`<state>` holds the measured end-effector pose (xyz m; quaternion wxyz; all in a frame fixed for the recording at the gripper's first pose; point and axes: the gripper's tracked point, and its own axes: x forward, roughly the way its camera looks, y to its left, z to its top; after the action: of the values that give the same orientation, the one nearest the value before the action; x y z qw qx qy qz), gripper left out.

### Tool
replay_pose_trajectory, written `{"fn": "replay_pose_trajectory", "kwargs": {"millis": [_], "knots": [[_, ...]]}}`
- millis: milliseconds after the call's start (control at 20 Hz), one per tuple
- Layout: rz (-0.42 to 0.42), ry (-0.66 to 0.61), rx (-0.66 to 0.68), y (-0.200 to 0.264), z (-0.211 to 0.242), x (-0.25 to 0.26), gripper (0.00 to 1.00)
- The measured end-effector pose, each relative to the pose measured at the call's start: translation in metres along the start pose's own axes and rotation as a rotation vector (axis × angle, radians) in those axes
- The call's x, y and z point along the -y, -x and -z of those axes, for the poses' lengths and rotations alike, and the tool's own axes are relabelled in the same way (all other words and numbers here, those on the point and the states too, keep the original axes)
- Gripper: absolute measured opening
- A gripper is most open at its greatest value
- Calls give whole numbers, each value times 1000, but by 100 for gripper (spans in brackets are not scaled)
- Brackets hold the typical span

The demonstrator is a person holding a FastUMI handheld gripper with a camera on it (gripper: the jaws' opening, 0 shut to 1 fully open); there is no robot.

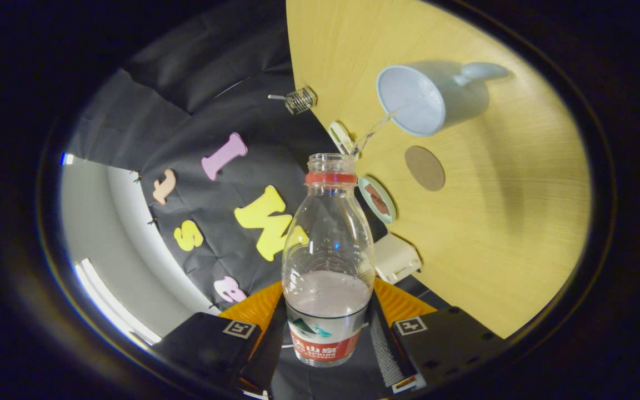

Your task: Take the bottle from table, then pour the juice into the cup, finally place the bottle on the coaster

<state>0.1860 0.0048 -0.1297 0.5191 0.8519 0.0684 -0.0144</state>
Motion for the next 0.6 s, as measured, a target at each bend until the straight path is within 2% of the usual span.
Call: {"fn": "replay_pose_trajectory", "kwargs": {"millis": [600], "knots": [[-7, -85, -38, 0, 17, -17, 76]]}}
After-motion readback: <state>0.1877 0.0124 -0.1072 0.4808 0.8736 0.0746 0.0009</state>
